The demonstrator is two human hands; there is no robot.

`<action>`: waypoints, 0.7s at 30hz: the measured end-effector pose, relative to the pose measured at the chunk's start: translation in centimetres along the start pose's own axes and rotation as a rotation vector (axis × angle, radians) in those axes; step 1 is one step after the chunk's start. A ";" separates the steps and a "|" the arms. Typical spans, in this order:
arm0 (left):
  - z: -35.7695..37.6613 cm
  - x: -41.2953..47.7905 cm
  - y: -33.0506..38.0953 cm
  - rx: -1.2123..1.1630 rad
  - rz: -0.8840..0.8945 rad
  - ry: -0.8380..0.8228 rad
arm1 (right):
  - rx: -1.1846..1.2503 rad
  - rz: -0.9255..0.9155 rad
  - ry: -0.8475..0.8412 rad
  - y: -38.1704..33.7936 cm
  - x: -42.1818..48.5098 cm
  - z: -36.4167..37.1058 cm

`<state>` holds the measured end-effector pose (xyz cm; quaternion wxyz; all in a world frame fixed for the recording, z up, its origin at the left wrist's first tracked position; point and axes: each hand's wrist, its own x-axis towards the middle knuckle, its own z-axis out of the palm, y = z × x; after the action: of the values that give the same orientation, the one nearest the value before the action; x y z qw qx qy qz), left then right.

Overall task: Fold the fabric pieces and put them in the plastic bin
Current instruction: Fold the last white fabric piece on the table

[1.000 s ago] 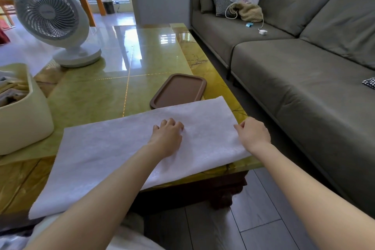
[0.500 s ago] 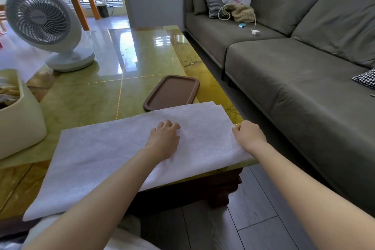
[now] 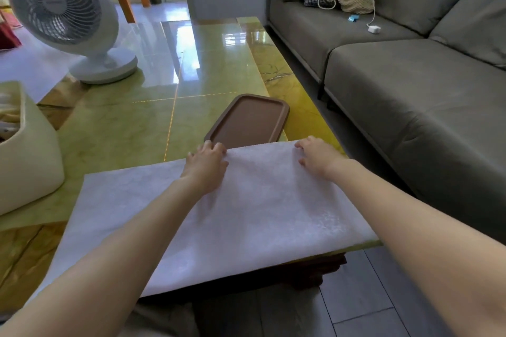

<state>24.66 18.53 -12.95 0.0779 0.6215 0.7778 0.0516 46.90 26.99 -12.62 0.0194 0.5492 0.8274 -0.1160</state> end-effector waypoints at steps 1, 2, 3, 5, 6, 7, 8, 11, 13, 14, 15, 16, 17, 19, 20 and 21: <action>0.0 0.2 -0.3 -0.009 -0.011 0.003 | -0.041 0.000 0.002 0.0 0.4 0.0; 0.1 0.4 -0.5 -0.017 -0.018 0.003 | -0.072 0.001 0.014 0.0 0.7 -0.1; 0.2 0.6 -0.7 -0.021 -0.020 0.001 | -0.091 0.002 0.027 0.1 0.9 -0.3; 0.4 0.9 -1.0 -0.019 -0.019 -0.013 | -0.100 0.005 0.037 0.1 1.4 -0.5; 0.5 1.0 -1.1 -0.015 -0.017 -0.020 | -0.095 0.008 0.033 0.2 1.6 -0.6; 0.5 1.2 -1.1 -0.011 -0.015 -0.027 | -0.083 0.011 0.026 0.2 1.7 -0.7; 0.5 1.3 -1.2 -0.007 -0.013 -0.033 | -0.068 0.014 0.020 0.2 1.8 -0.8; 0.3 1.5 -1.2 -0.014 0.004 -0.031 | -0.035 0.006 0.020 0.2 2.0 -0.9; 0.1 1.6 -1.2 -0.028 0.017 -0.014 | 0.009 -0.004 0.048 0.0 2.0 -0.9; 0.0 1.6 -1.3 -0.030 0.018 -0.001 | 0.044 -0.003 0.065 -0.2 2.0 -0.9; -0.1 1.6 -1.3 -0.030 0.018 0.013 | 0.075 0.003 0.079 -0.3 2.0 -1.0; -0.2 1.7 -1.4 -0.031 0.014 0.028 | 0.091 0.009 0.089 -0.5 2.0 -1.1; -0.3 1.8 -1.4 -0.035 0.007 0.040 | 0.092 0.016 0.094 -0.6 2.1 -1.1; -0.4 2.0 -1.6 -0.043 -0.003 0.055 | 0.081 0.033 0.104 -1.0 2.4 -1.1; -0.4 2.1 -1.7 -0.047 -0.007 0.056 | 0.072 0.042 0.111 -1.2 2.6 -1.1; -0.4 2.1 -1.7 -0.052 -0.010 0.054 | 0.058 0.048 0.119 -1.3 2.7 -1.1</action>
<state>22.46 20.22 -12.99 0.0731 0.6137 0.7812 0.0880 44.73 29.17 -11.80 -0.0433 0.5751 0.8099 -0.1066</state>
